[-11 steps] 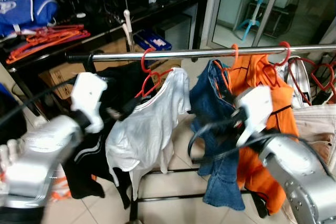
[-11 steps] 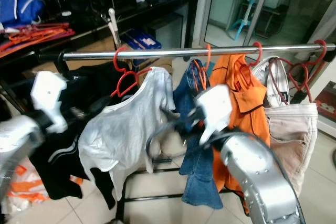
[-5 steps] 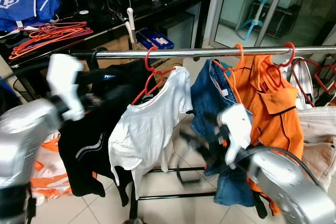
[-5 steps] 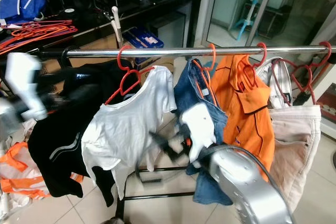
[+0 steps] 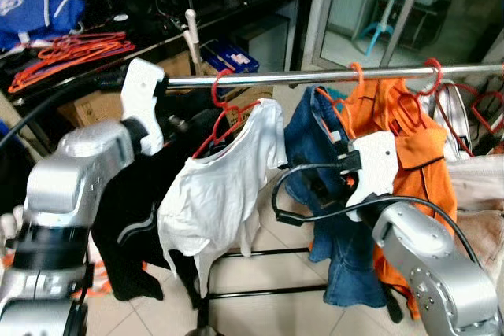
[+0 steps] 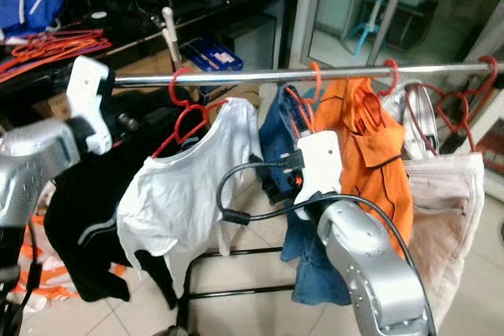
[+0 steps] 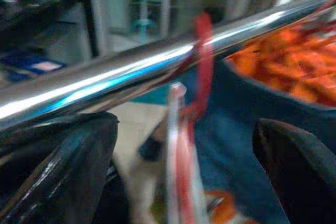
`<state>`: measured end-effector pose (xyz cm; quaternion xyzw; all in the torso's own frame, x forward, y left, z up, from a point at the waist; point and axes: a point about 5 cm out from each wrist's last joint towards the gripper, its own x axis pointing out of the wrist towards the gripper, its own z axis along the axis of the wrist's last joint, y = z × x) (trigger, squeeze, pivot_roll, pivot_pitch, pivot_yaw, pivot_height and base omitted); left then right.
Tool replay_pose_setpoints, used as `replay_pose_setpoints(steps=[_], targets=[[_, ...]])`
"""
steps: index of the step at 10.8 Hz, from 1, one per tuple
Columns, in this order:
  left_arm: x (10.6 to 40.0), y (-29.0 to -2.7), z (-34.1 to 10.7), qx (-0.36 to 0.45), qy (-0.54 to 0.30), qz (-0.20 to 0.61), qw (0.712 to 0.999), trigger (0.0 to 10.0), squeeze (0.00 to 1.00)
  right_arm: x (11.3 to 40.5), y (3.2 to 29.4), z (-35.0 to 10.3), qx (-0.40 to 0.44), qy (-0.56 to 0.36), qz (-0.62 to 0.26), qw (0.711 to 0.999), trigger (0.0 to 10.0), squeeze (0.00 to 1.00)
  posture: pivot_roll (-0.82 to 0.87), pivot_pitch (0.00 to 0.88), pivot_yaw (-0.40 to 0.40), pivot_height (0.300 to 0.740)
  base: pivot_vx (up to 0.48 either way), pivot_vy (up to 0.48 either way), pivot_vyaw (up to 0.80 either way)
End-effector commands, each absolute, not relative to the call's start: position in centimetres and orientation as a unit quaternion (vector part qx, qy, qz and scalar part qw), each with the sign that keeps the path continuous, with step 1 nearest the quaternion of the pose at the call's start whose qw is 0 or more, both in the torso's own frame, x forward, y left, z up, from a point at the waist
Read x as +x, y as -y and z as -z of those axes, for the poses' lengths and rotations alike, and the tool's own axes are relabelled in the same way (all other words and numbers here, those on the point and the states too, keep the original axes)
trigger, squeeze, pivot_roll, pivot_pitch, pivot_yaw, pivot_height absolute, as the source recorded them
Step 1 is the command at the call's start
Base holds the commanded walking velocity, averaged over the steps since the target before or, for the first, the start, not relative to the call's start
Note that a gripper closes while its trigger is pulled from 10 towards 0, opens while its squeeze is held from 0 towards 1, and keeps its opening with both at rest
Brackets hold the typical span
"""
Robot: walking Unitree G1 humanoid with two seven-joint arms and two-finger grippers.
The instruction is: Hang hanger
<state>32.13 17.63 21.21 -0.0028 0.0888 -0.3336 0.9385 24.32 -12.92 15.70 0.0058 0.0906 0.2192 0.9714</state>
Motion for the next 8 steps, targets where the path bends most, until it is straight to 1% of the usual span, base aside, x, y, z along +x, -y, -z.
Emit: replay_pose_setpoints(steps=[1, 3, 4, 5, 6, 7, 8], targets=[[31.8, -17.0, -21.4, -0.015, -0.094, 0.360, 0.928, 10.0, 0.00, 23.9, 12.4, -16.2, 0.007, -0.086, -0.233, 0.968, 10.0, 0.00, -0.10, 0.006, 0.081, 0.740, 0.000, 0.000, 0.00], [32.2, -17.8, -20.5, 0.048, -0.119, 0.314, 0.941, 10.0, 0.00, 23.5, 12.2, -15.9, 0.001, -0.093, -0.247, 0.965, 10.0, 0.00, -0.10, 0.007, 0.073, 0.740, 0.000, 0.000, 0.00], [32.1, -17.9, -20.2, 0.062, -0.138, 0.307, 0.940, 10.0, 0.00, 23.5, 12.1, -15.8, 0.001, -0.097, -0.249, 0.964, 10.0, 0.00, -0.10, 0.007, 0.071, 0.740, 0.000, 0.000, 0.00], [31.9, -17.8, -20.1, 0.053, -0.144, 0.311, 0.938, 10.0, 0.00, 23.5, 11.9, -15.8, 0.000, -0.099, -0.253, 0.962, 10.0, 0.00, -0.10, 0.009, 0.073, 0.740, 0.000, 0.000, 0.00], [31.7, -17.6, -20.1, 0.035, -0.141, 0.314, 0.938, 6.4, 0.00, 23.4, 11.9, -15.8, -0.001, -0.099, -0.253, 0.962, 10.0, 0.00, -0.11, 0.006, 0.078, 0.740, 0.000, 0.000, 0.00], [31.5, -17.4, -20.0, 0.031, -0.134, 0.317, 0.938, 5.8, 0.00, 23.3, 11.9, -15.8, -0.001, -0.098, -0.250, 0.963, 10.0, 0.00, -0.11, 0.005, 0.080, 0.740, 0.000, 0.000, 0.00], [30.8, -17.1, -20.0, 0.028, -0.124, 0.319, 0.939, 10.0, 0.00, 23.1, 12.1, -15.6, -0.001, -0.100, -0.249, 0.963, 10.0, 0.00, -0.11, 0.000, 0.084, 0.740, 0.000, 0.000, 0.00]])
